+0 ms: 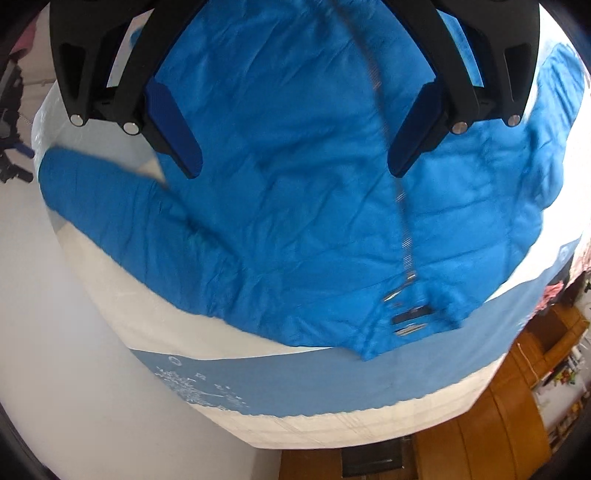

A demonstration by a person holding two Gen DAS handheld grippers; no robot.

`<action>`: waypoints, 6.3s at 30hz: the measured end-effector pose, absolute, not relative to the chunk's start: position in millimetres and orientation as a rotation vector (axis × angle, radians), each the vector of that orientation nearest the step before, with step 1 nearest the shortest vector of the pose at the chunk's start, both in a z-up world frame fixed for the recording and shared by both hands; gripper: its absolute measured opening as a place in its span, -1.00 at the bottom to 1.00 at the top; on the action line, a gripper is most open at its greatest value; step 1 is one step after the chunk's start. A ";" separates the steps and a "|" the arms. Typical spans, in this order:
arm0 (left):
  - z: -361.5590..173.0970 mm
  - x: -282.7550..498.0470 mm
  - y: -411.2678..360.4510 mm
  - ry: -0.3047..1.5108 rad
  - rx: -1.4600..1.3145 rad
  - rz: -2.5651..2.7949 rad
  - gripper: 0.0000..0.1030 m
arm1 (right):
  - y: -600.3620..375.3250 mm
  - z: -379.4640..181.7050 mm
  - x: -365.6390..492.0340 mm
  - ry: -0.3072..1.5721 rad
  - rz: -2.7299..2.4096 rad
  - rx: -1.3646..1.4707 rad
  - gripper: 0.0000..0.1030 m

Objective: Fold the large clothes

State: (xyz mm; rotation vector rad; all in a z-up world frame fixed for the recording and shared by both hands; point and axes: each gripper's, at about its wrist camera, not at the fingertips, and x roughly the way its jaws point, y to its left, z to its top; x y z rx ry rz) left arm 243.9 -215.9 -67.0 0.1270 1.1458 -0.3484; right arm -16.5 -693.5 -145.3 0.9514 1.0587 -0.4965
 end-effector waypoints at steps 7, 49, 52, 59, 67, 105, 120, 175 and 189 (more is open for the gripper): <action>-98.7 276.5 -244.1 1.187 0.049 -0.407 0.76 | -712.3 -177.5 -12.2 1.076 -0.459 1.056 0.76; -112.6 301.7 -178.4 1.240 -0.110 -0.502 0.18 | -504.2 -106.3 210.9 1.088 0.090 0.616 -0.30; -111.3 297.4 -219.4 1.251 -0.085 -0.586 0.37 | -531.8 -110.8 189.1 1.093 -0.011 0.607 -0.24; -126.3 302.7 -298.6 1.287 -0.020 -0.652 0.37 | -593.3 -126.1 132.6 1.089 -0.157 0.670 -0.20; -120.9 291.7 -296.2 1.233 -0.075 -0.649 -0.83 | -596.2 -146.1 124.0 1.115 -0.189 0.668 -0.20; -144.9 271.0 86.4 1.162 -0.385 0.041 -0.74 | -413.8 -163.3 269.1 1.326 0.090 0.415 -0.13; -143.0 302.8 20.1 1.181 -0.247 -0.043 -0.76 | -323.0 -139.9 307.6 1.257 0.168 0.223 -0.10; -132.7 50.5 358.4 0.994 -0.507 0.802 0.15 | -295.6 -128.7 247.6 1.084 0.134 0.147 0.32; -151.8 46.1 440.4 0.896 -0.682 0.854 0.08 | -286.7 -147.3 254.3 1.133 0.122 0.138 0.32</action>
